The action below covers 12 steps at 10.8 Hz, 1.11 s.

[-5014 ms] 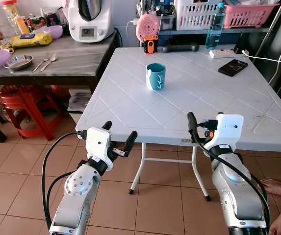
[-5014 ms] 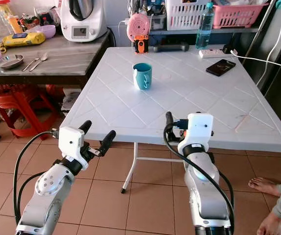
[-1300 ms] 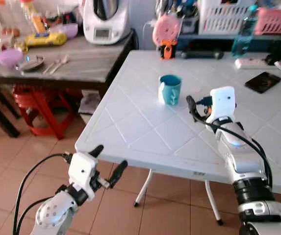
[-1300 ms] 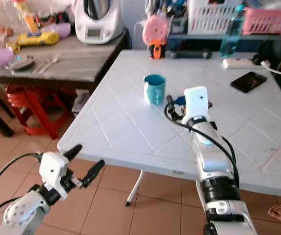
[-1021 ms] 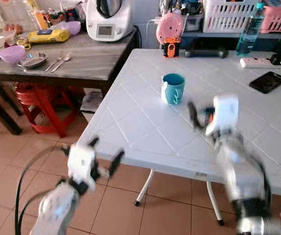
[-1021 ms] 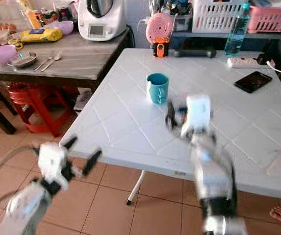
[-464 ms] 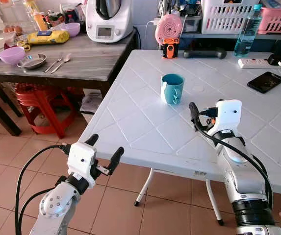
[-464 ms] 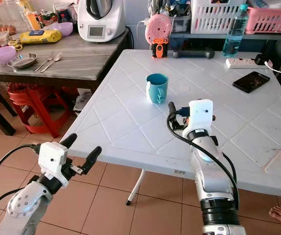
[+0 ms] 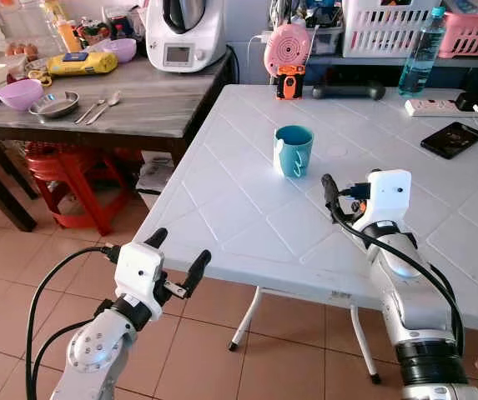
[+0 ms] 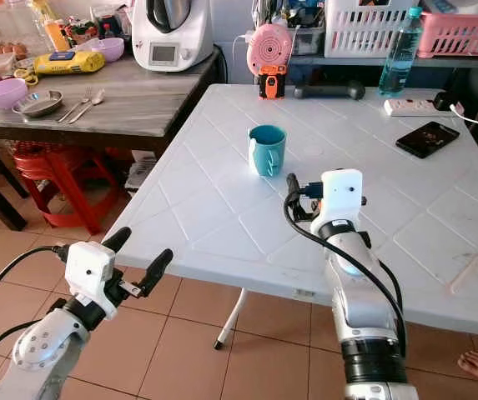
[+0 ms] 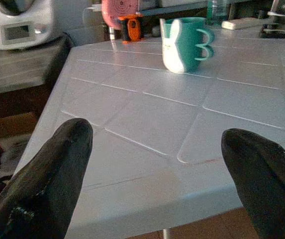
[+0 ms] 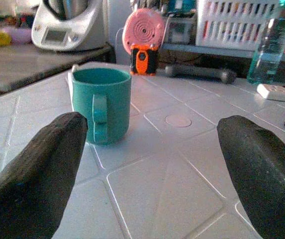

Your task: Setting the table

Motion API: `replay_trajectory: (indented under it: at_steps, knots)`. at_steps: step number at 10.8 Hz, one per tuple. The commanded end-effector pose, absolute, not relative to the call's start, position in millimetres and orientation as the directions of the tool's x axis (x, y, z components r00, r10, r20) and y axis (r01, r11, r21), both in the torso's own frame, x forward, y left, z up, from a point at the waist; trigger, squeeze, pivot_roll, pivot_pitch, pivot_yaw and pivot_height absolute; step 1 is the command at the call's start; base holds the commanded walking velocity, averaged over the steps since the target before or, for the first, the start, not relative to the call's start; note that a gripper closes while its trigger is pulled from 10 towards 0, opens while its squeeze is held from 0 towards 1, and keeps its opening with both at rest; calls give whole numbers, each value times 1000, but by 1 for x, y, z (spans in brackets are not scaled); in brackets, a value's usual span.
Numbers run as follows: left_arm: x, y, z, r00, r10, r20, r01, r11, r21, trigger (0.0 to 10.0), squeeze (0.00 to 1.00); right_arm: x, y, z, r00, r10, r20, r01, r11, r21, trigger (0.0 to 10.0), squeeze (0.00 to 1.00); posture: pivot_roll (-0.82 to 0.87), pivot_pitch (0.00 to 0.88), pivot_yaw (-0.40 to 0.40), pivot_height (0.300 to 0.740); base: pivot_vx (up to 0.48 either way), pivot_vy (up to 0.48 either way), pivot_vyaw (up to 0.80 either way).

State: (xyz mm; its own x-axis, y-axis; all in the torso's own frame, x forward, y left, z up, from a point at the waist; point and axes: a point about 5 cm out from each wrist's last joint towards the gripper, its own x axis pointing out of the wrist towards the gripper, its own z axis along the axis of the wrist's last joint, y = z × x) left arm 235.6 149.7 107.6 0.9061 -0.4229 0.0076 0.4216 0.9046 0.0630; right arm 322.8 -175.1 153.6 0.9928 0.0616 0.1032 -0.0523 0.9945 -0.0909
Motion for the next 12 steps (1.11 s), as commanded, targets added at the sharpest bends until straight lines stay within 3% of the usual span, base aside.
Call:
replay_trajectory:
  at_steps: [1,2,5,9,12]
  knots:
    - [251,150,109,934,-355,27,353,933,74,10000,0,301,-178,157,992,26,126,-18,998,-64,10000,0,-55,0,86,740,0,0,0]
    - [268,141,113,952,-299,61,295,953,63,10000,0,276,-189,166,986,-34,165,43,998,-52,10000,0,-51,0,81,740,0,0,0]
    - [269,140,114,953,-295,70,291,955,62,10000,0,276,-187,168,985,-27,169,37,998,-57,10000,0,-54,0,83,740,0,0,0]
    - [267,145,109,956,-287,64,285,958,45,10000,0,243,-173,148,998,-26,62,28,999,-27,10000,0,-63,0,93,740,0,0,0]
    - [263,142,109,942,-327,75,325,945,37,10000,0,234,-178,143,998,-60,33,61,998,-16,10000,0,-68,0,98,740,0,0,-610]
